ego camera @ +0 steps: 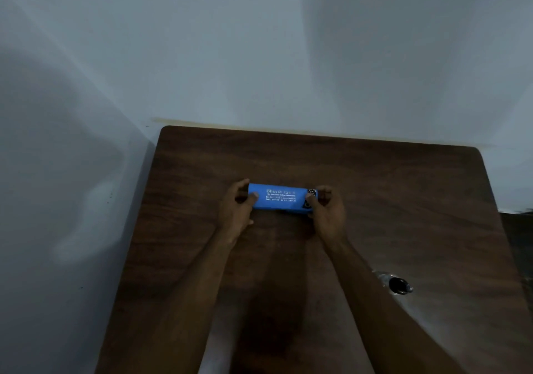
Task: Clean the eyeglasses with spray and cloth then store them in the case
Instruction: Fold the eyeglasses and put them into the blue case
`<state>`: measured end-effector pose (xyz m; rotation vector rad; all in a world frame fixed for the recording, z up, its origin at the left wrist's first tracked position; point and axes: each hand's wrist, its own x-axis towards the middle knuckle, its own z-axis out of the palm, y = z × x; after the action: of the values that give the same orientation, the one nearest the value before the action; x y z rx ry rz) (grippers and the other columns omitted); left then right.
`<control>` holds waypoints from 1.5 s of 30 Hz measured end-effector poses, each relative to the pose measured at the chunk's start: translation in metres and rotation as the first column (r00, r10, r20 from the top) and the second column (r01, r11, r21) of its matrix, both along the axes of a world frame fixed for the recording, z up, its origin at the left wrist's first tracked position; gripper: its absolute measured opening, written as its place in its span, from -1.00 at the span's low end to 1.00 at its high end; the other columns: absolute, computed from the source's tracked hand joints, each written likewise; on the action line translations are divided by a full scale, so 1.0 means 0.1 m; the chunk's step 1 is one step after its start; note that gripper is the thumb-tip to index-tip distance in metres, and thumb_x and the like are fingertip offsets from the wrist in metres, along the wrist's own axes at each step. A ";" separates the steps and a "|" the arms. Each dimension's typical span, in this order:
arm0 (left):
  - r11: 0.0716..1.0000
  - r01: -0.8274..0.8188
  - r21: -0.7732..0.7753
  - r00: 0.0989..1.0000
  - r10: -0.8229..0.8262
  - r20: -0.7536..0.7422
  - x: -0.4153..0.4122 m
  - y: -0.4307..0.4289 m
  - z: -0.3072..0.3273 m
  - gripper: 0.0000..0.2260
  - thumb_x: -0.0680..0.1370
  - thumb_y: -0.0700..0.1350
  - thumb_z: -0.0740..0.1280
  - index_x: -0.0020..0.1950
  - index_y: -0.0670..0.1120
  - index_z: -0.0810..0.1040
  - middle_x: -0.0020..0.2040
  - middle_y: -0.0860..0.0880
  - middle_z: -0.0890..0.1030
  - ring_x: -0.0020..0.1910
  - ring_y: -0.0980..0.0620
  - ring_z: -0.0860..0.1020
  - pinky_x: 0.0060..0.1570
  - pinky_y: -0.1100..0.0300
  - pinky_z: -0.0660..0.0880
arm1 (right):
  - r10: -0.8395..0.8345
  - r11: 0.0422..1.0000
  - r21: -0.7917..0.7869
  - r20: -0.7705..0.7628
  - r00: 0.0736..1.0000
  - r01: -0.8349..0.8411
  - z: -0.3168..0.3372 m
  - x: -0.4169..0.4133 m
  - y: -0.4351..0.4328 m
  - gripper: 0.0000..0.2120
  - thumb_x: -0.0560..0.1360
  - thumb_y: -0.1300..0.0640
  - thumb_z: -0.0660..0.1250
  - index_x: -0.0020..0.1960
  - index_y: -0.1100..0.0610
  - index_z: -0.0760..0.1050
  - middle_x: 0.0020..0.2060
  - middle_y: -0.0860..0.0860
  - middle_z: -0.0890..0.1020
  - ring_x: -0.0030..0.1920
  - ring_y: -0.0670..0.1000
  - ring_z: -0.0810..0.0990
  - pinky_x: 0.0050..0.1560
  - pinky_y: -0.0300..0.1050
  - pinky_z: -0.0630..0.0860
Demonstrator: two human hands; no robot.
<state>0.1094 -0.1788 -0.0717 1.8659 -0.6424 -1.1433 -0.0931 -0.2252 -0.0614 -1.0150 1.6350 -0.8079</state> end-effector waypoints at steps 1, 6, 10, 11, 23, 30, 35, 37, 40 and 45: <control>0.999 0.040 -0.023 0.999 -0.040 0.029 0.01 0.04 -0.01 -0.60 0.65 -0.11 0.43 0.47 0.11 0.52 0.27 -0.01 0.58 0.10 0.00 0.65 -0.40 0.15 0.66 | 0.013 1.000 -0.006 0.003 1.000 -0.013 -0.02 -0.01 0.02 -0.75 0.59 0.17 0.46 0.24 0.06 0.53 0.15 0.05 0.65 0.16 0.08 0.66 0.20 0.26 0.64; 0.986 0.122 -0.116 0.983 -0.104 0.153 0.00 0.14 -0.09 -0.56 0.65 -0.16 0.42 0.51 0.09 0.51 0.35 -0.07 0.48 0.15 -0.06 0.62 -0.31 -0.07 0.72 | 0.056 0.998 -0.031 -0.015 0.998 -0.056 -0.06 -0.05 0.02 -0.61 0.58 0.22 0.46 0.38 0.08 0.54 0.22 0.08 0.64 0.18 0.09 0.67 0.17 0.24 0.66; 0.980 0.142 -0.139 0.975 -0.115 0.191 -0.01 0.17 -0.13 -0.54 0.63 -0.17 0.44 0.51 0.09 0.52 0.35 -0.02 0.46 0.03 -0.03 0.63 -0.34 -0.03 0.71 | 0.078 0.996 -0.049 -0.042 0.996 -0.080 -0.10 -0.08 0.00 -0.56 0.54 0.25 0.50 0.39 0.09 0.54 0.21 0.12 0.65 0.16 0.12 0.68 0.13 0.24 0.67; 0.979 0.145 -0.142 0.973 -0.115 0.200 -0.01 0.17 -0.14 -0.54 0.63 -0.16 0.45 0.51 0.11 0.52 0.35 0.00 0.45 -0.01 0.01 0.63 -0.34 -0.01 0.71 | 0.074 0.996 -0.050 -0.032 0.997 -0.075 -0.11 -0.08 -0.01 -0.55 0.53 0.26 0.51 0.39 0.10 0.54 0.22 0.13 0.65 0.16 0.13 0.68 0.13 0.23 0.68; 0.980 0.115 -0.162 0.990 -0.101 0.097 -0.01 0.15 -0.16 -0.52 0.64 -0.16 0.44 0.54 0.12 0.49 0.44 -0.04 0.43 0.13 -0.02 0.63 -0.20 0.15 0.71 | -0.006 0.994 -0.110 -0.026 1.000 0.003 -0.18 -0.05 0.10 -0.66 0.54 0.23 0.51 0.27 0.10 0.55 0.15 0.07 0.68 0.14 0.09 0.69 0.13 0.12 0.69; 0.972 0.045 -0.231 0.998 -0.032 0.061 0.06 -0.44 0.04 -0.54 0.64 -0.22 0.43 0.52 0.04 0.51 0.49 -0.11 0.47 0.24 -0.06 0.65 -0.27 0.11 0.72 | -0.052 0.973 -0.227 -0.101 0.993 0.028 0.02 0.12 -0.45 -0.68 0.54 0.23 0.50 0.27 0.16 0.58 0.17 0.11 0.67 0.16 0.10 0.67 0.20 0.20 0.64; 0.970 0.015 -0.242 0.995 0.010 0.100 0.22 -1.01 0.16 -0.56 0.63 -0.28 0.42 0.51 -0.08 0.52 0.44 -0.16 0.54 0.16 -0.13 0.68 -0.40 0.19 0.68 | -0.038 0.965 -0.260 -0.157 0.987 -0.005 0.10 0.32 -1.00 -0.70 0.57 0.23 0.46 0.29 0.21 0.57 0.15 0.15 0.67 0.13 0.13 0.67 0.17 0.19 0.65; 0.974 0.030 -0.224 0.994 -0.005 0.112 0.27 -1.13 0.13 -0.56 0.64 -0.29 0.41 0.51 -0.09 0.51 0.43 -0.16 0.56 0.19 -0.16 0.67 -0.40 0.21 0.67 | -0.018 0.968 -0.250 -0.172 0.985 -0.026 0.07 0.38 -1.13 -0.70 0.57 0.23 0.45 0.29 0.23 0.56 0.15 0.16 0.66 0.13 0.15 0.67 0.17 0.21 0.64; 0.980 0.026 -0.199 0.991 0.000 0.131 0.30 -1.21 0.06 -0.57 0.64 -0.28 0.41 0.51 -0.09 0.52 0.44 -0.15 0.55 0.16 -0.13 0.67 -0.42 0.24 0.66 | -0.004 0.973 -0.226 -0.178 0.984 -0.037 0.01 0.43 -1.23 -0.68 0.58 0.24 0.45 0.31 0.25 0.55 0.18 0.19 0.65 0.15 0.16 0.67 0.18 0.19 0.64; 0.984 0.021 -0.177 0.989 0.006 0.151 0.28 -1.20 -0.04 -0.56 0.65 -0.29 0.40 0.53 -0.12 0.49 0.46 -0.18 0.54 0.05 -0.07 0.65 -0.47 0.28 0.62 | 0.008 0.981 -0.187 -0.193 0.981 -0.045 -0.07 0.44 -1.21 -0.70 0.59 0.22 0.45 0.30 0.24 0.55 0.21 0.20 0.63 0.16 0.17 0.67 0.20 0.18 0.64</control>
<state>0.1374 -0.2989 -0.0761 1.8083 -0.8108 -0.9233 -0.0492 -0.3457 -0.0682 -1.2809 1.7257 -0.8833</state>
